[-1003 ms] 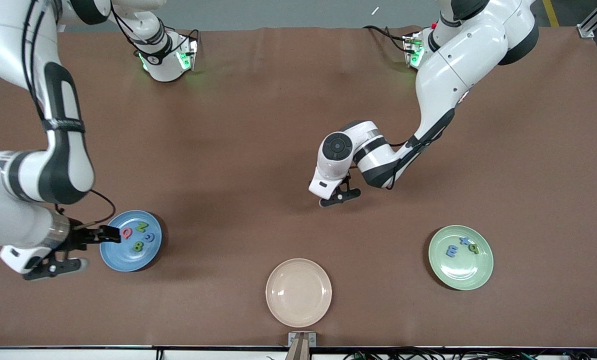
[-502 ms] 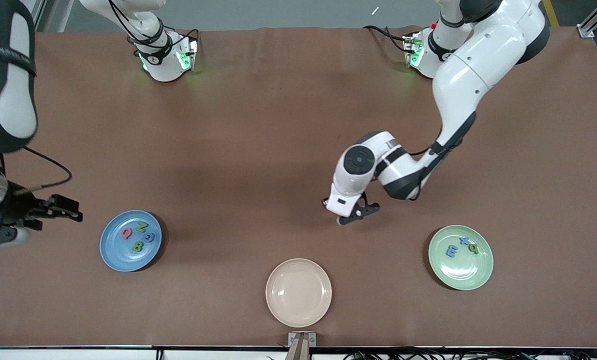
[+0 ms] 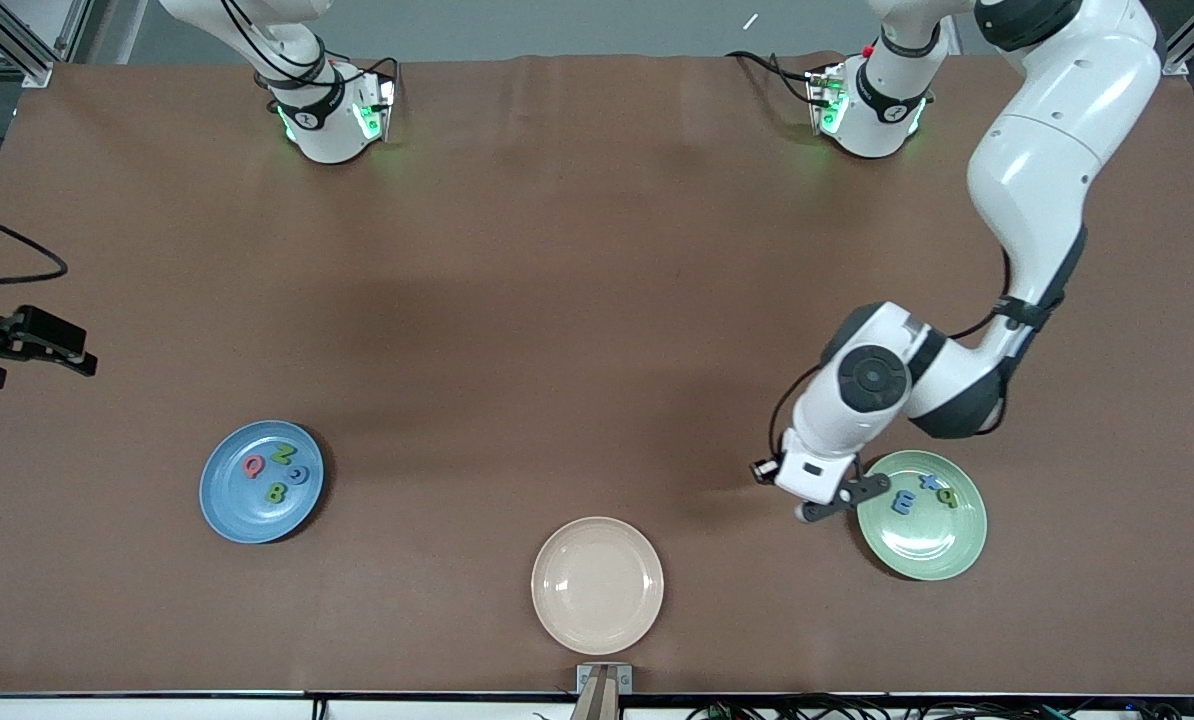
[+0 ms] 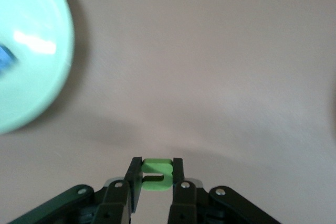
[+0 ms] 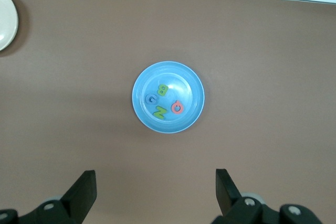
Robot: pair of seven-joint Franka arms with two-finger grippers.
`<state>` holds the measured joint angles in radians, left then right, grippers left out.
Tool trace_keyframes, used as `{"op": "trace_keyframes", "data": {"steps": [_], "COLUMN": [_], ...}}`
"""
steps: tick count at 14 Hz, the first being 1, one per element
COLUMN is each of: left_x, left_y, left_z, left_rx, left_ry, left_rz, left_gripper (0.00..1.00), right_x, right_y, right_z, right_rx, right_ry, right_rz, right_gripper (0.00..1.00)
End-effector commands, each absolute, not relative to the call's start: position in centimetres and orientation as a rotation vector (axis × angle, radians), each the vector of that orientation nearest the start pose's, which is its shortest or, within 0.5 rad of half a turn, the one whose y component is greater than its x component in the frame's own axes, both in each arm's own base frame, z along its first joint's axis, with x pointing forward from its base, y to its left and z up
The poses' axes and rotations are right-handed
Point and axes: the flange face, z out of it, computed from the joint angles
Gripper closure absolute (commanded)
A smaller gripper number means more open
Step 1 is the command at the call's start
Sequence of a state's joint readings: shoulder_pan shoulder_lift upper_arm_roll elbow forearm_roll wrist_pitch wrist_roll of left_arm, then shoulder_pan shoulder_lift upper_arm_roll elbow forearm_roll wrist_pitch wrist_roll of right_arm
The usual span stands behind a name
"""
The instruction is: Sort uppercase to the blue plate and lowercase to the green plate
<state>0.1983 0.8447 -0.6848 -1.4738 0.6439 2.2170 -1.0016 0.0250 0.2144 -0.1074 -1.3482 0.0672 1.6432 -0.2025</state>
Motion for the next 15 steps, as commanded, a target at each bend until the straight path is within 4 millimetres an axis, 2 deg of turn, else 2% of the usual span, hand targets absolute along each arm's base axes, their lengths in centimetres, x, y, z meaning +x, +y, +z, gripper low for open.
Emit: {"op": "trace_keyframes", "data": {"steps": [1, 2, 4, 7, 8, 9, 11, 12, 13, 15], "left_x": [70.6, 70.9, 71.2, 71.4, 71.4, 71.1, 70.7, 70.5, 70.2, 69.8], "left_y": [-16.0, -14.1, -12.1, -8.4, -7.4, -6.7, -6.4, -6.2, -6.9, -6.6], "left_z": [26.6, 26.5, 26.1, 25.1, 24.9, 24.7, 25.5, 27.3, 29.3, 33.1], "left_rx": [-3.124, -3.126, -3.119, -3.112, -3.108, -3.101, -3.079, -3.044, -3.028, -3.006], "left_ry": [-0.448, -0.413, -0.429, -0.408, -0.420, -0.417, -0.406, -0.400, -0.385, -0.385], "left_rz": [-0.178, -0.175, -0.166, -0.140, -0.132, -0.119, -0.079, -0.063, -0.055, -0.057], "left_gripper": [1.00, 1.00, 0.98, 0.88, 0.79, 0.62, 0.01, 0.00, 0.00, 0.00], "right_x": [58.7, 57.7, 56.1, 55.6, 55.6, 55.5, 55.9, 55.8, 55.5, 55.5], "right_y": [-3.3, -3.4, -3.5, -3.7, -3.7, -3.7, -3.6, -3.3, -3.0, -3.0], "right_z": [61.2, 60.8, 60.9, 61.3, 61.4, 61.4, 62.7, 63.7, 64.8, 65.5], "right_rx": [-3.105, -3.105, -3.118, -3.139, -3.141, -3.141, -3.142, -3.141, -3.141, -3.144], "right_ry": [-0.164, -0.165, -0.171, -0.178, -0.178, -0.176, -0.145, -0.128, -0.135, -0.137], "right_rz": [-0.197, -0.219, -0.219, -0.224, -0.221, -0.217, -0.252, -0.248, -0.222, -0.214], "right_gripper": [0.00, 0.00, 0.00, 0.00, 0.00, 0.00, 0.00, 0.00, 0.00, 0.00]}}
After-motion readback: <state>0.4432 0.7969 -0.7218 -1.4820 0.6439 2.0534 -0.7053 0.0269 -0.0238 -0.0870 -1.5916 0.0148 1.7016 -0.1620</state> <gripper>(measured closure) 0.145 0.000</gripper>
